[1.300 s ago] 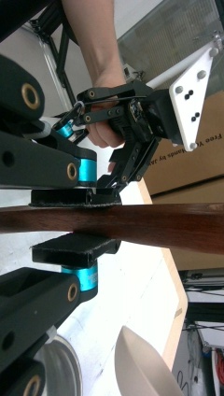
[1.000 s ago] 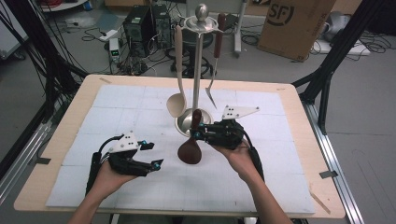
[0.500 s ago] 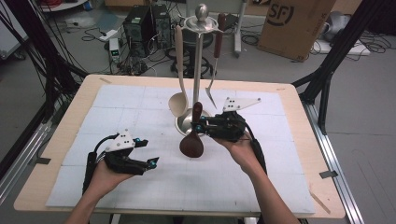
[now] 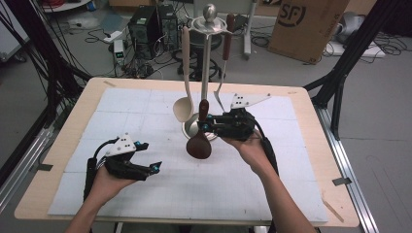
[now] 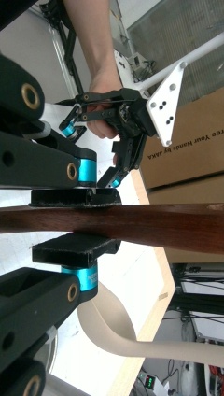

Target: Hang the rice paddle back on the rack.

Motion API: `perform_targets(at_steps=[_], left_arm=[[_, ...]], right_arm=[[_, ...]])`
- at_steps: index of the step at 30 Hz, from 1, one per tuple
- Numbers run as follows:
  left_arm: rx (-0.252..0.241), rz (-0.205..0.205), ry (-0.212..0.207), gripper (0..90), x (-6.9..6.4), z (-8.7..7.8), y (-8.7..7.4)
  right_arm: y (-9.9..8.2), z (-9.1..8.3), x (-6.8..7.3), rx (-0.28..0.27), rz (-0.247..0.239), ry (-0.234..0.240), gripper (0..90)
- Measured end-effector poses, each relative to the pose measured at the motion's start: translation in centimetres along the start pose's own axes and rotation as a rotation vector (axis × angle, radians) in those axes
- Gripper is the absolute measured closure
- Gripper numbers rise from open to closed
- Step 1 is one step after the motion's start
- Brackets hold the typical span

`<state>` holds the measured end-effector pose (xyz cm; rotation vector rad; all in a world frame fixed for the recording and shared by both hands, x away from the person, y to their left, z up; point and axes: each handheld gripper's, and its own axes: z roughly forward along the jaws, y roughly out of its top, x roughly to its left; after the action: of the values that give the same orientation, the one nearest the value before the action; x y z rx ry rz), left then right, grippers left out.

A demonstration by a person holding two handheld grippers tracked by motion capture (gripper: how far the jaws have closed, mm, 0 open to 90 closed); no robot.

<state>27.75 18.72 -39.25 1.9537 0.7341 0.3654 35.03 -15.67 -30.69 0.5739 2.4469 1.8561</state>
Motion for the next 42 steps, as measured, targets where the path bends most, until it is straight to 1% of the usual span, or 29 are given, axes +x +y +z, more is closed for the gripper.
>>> perform_targets(at_steps=[7, 10, 14, 18, 19, 22, 24, 31, 32, 33, 37, 42], left_arm=[[0.001, -0.007, 0.014, 16.9, 0.2, -0.2, -0.1], [-0.002, -0.008, 0.017, 16.2, 0.3, -0.2, 0.0], [0.003, -0.008, 0.022, 15.9, 0.3, -0.2, -0.1], [0.001, -0.010, 0.023, 15.2, 0.3, -0.1, 0.0], [0.001, -0.008, 0.026, 15.0, 0.4, -0.1, 0.0], [-0.005, -0.024, 0.028, 13.9, 0.5, 0.1, 0.0], [-0.004, -0.026, 0.038, 13.0, 0.6, 0.2, 0.0], [0.002, -0.022, 0.057, 9.2, 0.6, 0.2, 0.1], [0.000, -0.029, 0.057, 8.9, 0.6, 0.1, 0.1], [0.003, -0.028, 0.059, 8.4, 0.6, 0.1, 0.1], [0.012, -0.031, 0.057, 6.5, 0.4, 0.2, -0.1], [0.011, -0.032, 0.056, 5.8, 0.4, 0.1, -0.1]], right_arm=[[0.9, 0.0, 0.0, -0.001, -0.008, 0.001, 76.8], [1.5, -0.1, 0.0, 0.005, -0.021, 0.003, 76.8], [2.1, -0.2, 0.0, -0.004, -0.030, -0.004, 76.8], [2.5, -0.3, 0.0, 0.006, -0.029, -0.001, 76.8], [2.7, -0.3, -0.1, 0.006, -0.037, -0.003, 76.8], [3.2, -0.4, -0.1, 0.005, -0.039, -0.005, 76.8], [3.5, -0.4, -0.1, 0.003, -0.043, -0.006, 76.8], [5.1, -0.4, 0.0, 0.014, -0.059, 0.004, 76.8], [5.2, -0.3, 0.0, 0.014, -0.060, 0.005, 76.8], [5.5, -0.2, 0.0, 0.013, -0.065, 0.006, 76.8], [6.4, -0.1, 0.0, 0.018, -0.075, 0.010, 76.8], [7.6, -0.3, 0.0, 0.012, -0.085, 0.014, 76.8]])
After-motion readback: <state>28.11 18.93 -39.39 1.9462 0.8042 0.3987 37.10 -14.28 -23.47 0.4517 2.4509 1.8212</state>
